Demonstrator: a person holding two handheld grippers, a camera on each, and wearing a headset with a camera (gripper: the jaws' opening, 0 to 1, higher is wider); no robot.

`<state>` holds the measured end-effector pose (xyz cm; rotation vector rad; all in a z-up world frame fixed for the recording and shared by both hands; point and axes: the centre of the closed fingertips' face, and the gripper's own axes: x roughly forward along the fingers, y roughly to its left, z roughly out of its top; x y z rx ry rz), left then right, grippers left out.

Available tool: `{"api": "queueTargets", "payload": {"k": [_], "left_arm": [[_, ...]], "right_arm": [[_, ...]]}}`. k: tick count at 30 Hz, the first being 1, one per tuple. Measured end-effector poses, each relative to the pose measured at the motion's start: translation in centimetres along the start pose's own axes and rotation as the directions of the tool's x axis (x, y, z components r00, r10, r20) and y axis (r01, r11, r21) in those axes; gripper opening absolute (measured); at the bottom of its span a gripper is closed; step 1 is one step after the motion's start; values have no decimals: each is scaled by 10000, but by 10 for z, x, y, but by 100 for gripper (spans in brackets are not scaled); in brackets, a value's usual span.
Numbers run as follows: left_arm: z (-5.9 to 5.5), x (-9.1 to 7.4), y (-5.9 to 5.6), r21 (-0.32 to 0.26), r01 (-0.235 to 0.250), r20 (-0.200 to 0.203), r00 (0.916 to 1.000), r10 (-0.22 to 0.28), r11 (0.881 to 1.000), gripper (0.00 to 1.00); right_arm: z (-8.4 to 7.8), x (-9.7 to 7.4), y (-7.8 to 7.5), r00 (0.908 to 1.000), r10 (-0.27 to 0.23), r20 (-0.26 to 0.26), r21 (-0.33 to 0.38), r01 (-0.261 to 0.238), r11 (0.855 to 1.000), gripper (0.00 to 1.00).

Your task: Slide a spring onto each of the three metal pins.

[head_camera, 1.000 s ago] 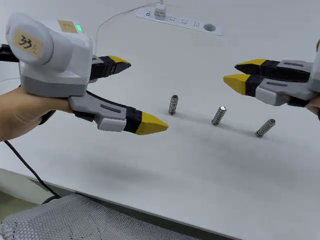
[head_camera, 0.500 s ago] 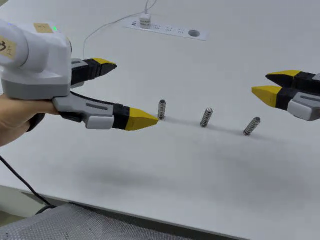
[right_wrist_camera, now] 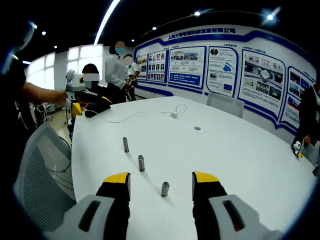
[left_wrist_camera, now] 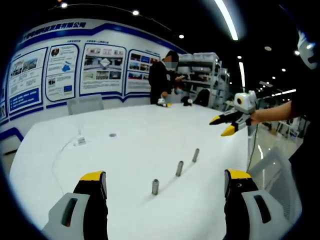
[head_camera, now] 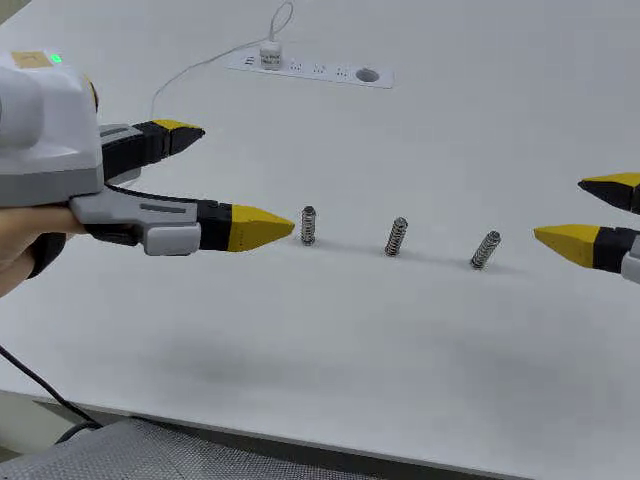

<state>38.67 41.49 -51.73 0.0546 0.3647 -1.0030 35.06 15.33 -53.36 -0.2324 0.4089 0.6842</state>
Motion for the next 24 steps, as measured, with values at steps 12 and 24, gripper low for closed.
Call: {"api": "queueTargets", "payload": {"k": [12, 24], "left_arm": [[-11, -1, -9, 395, 219, -695, 9974, -191, 9990, 100], [-17, -4, -10, 401, 277, -911, 9956, -240, 9988, 100]], "right_arm": [[-20, -5, 26, 9912, 796, -1061, 640, -731, 9953, 83], [-12, -8, 20, 9944, 547, -903, 590, -495, 9970, 85]]}}
